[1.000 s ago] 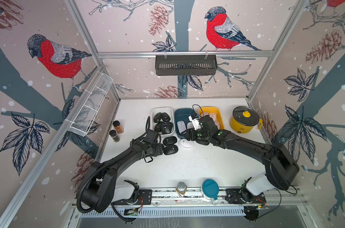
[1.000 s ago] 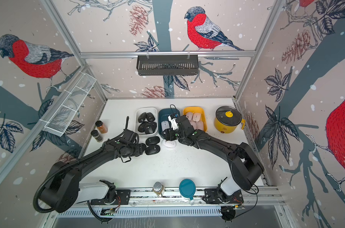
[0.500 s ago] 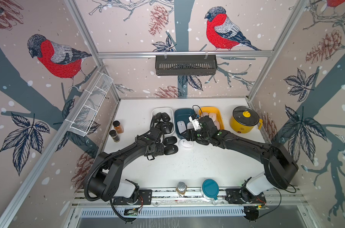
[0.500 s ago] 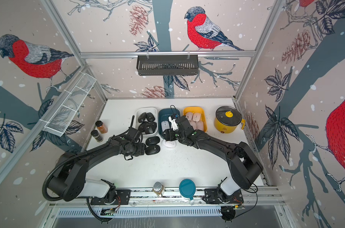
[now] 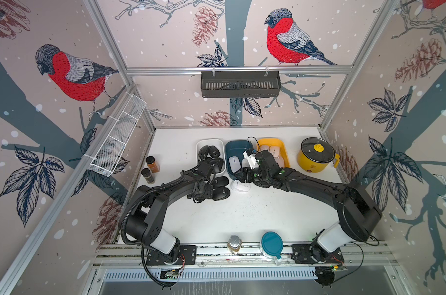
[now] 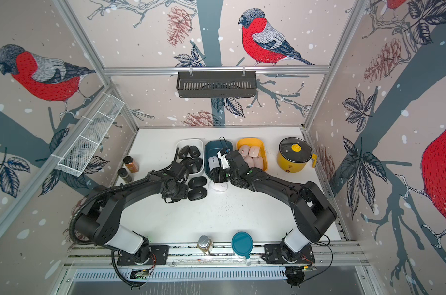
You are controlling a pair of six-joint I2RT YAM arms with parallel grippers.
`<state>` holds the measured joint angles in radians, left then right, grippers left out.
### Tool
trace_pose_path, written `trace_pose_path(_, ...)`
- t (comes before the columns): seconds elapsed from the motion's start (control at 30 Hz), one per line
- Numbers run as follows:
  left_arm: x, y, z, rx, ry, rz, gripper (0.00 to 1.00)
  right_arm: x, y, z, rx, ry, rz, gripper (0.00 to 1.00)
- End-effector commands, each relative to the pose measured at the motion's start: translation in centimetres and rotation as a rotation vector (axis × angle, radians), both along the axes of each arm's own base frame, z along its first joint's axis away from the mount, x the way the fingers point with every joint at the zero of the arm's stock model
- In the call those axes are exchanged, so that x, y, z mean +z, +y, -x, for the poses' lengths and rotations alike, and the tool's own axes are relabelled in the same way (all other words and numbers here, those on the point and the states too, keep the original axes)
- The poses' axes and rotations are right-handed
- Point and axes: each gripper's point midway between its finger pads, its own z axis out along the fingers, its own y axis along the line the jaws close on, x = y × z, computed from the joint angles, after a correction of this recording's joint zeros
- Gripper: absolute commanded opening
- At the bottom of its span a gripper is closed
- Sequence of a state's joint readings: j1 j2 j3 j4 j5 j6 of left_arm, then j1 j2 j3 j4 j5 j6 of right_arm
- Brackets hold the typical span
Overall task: Place the mice by color into the storage box
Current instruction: Pick up the mouse from the center of the board.
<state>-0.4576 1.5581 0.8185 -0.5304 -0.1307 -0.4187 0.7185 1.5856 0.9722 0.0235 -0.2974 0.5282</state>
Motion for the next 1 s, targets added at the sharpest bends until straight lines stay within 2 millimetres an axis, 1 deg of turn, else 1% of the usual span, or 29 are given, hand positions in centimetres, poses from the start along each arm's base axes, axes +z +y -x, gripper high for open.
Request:
trace_pose_path(0.0, -0.2, 0.4, -0.3, -0.01, 0.0, -0.037, 0.79, 0.3, 0.2, 0.0, 0.001, 0.01, -0.012, 0.7)
trace_pose_path(0.27, -0.4, 0.5, -0.5, -0.002, -0.008, -0.04, 0.75, 0.0, 0.1, -0.1, -0.007, 0.015, -0.001, 0.7)
trace_pose_path(0.37, -0.5, 0.5, -0.2, 0.003, -0.004, -0.037, 0.72, -0.1, 0.1, -0.1, -0.01, 0.017, 0.0, 0.71)
trace_pose_path(0.43, -0.4, 0.6, -0.1, 0.014, -0.007, -0.032, 0.67, 0.0, 0.1, -0.1, -0.01, 0.017, 0.0, 0.7)
trace_pose_path(0.5, -0.3, 0.7, 0.1, 0.026, -0.013, -0.028, 0.65, 0.0, 0.1, -0.1, -0.012, 0.018, -0.001, 0.7)
trace_pose_path(0.63, 0.7, 1.2, -0.1, 0.063, -0.056, -0.031, 0.62, 0.0, 0.0, -0.1, -0.018, 0.02, 0.002, 0.7)
trace_pose_path(0.77, 2.0, 1.3, -0.3, 0.087, -0.098, -0.019, 0.62, 0.3, 0.0, -0.2, -0.023, 0.014, 0.002, 0.7)
trace_pose_path(0.97, 4.8, 1.7, -0.6, 0.114, -0.16, -0.01, 0.62, 1.0, -0.3, -0.3, -0.044, 0.005, -0.001, 0.71)
